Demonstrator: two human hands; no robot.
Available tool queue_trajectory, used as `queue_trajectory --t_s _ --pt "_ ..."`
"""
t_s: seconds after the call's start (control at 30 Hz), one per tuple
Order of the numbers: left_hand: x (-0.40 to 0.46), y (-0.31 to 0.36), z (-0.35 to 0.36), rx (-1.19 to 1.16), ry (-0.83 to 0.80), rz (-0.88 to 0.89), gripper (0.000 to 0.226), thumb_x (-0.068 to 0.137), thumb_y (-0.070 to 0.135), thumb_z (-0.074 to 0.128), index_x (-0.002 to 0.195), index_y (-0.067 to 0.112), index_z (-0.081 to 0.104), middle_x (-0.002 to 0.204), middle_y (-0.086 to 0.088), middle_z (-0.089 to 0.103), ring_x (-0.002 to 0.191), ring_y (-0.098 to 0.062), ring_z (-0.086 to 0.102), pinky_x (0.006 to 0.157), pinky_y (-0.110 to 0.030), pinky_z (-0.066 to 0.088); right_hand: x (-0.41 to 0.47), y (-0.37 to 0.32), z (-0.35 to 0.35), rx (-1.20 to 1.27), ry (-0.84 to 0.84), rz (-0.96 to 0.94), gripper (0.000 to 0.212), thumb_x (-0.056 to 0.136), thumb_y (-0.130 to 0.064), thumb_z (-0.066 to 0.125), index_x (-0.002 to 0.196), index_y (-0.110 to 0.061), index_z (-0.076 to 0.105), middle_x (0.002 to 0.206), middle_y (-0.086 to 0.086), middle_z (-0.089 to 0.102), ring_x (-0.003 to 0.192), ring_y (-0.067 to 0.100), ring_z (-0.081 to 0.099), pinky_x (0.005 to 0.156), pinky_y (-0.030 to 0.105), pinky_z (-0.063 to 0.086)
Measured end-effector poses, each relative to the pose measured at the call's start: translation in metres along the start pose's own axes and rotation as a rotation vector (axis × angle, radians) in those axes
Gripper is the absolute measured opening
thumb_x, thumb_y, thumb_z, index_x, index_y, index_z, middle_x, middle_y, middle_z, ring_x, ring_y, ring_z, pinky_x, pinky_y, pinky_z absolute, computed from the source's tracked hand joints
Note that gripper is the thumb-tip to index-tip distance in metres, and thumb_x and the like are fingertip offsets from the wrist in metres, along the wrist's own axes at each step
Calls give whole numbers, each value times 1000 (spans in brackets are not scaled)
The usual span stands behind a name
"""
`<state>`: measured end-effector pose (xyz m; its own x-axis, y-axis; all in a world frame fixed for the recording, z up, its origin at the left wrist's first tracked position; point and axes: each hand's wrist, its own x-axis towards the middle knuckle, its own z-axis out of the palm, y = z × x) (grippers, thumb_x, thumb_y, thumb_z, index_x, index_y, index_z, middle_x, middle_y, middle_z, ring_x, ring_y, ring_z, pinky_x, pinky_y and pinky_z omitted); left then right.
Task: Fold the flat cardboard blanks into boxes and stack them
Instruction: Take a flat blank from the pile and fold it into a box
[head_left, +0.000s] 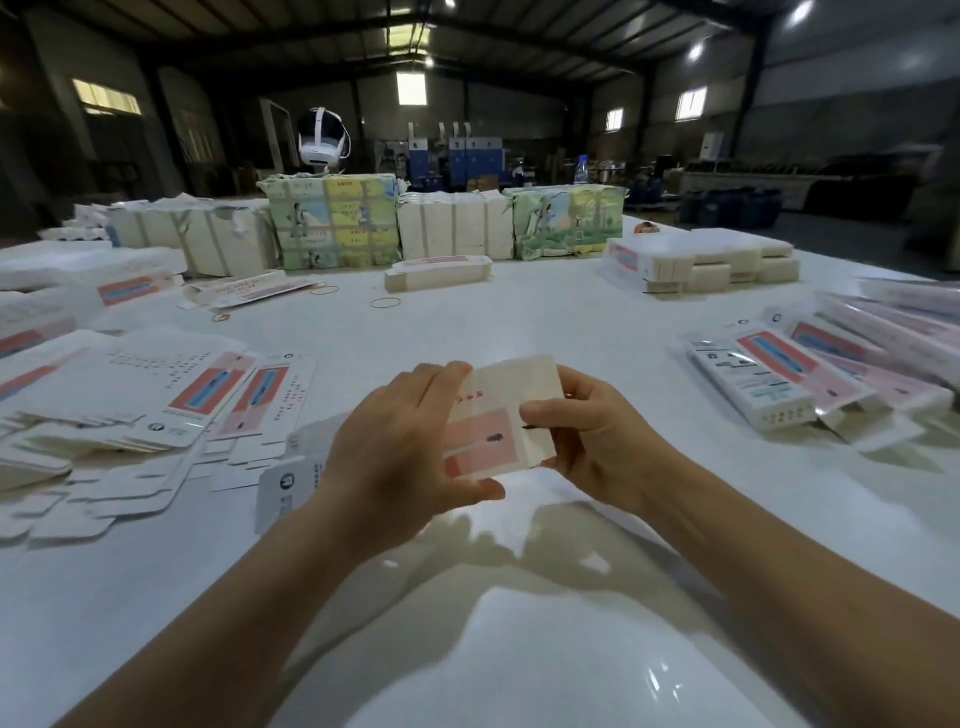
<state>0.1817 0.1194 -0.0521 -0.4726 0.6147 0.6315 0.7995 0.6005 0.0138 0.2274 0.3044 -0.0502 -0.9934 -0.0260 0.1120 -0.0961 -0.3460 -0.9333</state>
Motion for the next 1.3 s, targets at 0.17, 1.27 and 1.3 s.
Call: queue_trajectory --t_s 0.17,1.27,1.3 --pt "3 5 -6 117 92 64 98 45 55 86 119 0 56 103 -14 64 81 -30 61 70 -39 51 -2 -2 -1 -301 154 -212 28 78 16 56 90 -8 65 81 8 70 80 29 69 60 35 58" --pt "-3 -21 -7 -145 15 -345 79 60 74 52 123 26 50 110 5 64 75 -14 54 65 -33 52 -10 18 6 -757 520 -741 23 88 2 58 92 -17 71 85 -7 61 69 12 60 56 31 53" --pt "-4 -21 -6 -155 21 -349 81 58 75 50 123 26 49 111 4 64 75 -14 54 65 -33 53 -10 22 9 -798 495 -746 22 88 3 59 99 -11 72 87 -9 61 71 12 60 59 36 54"
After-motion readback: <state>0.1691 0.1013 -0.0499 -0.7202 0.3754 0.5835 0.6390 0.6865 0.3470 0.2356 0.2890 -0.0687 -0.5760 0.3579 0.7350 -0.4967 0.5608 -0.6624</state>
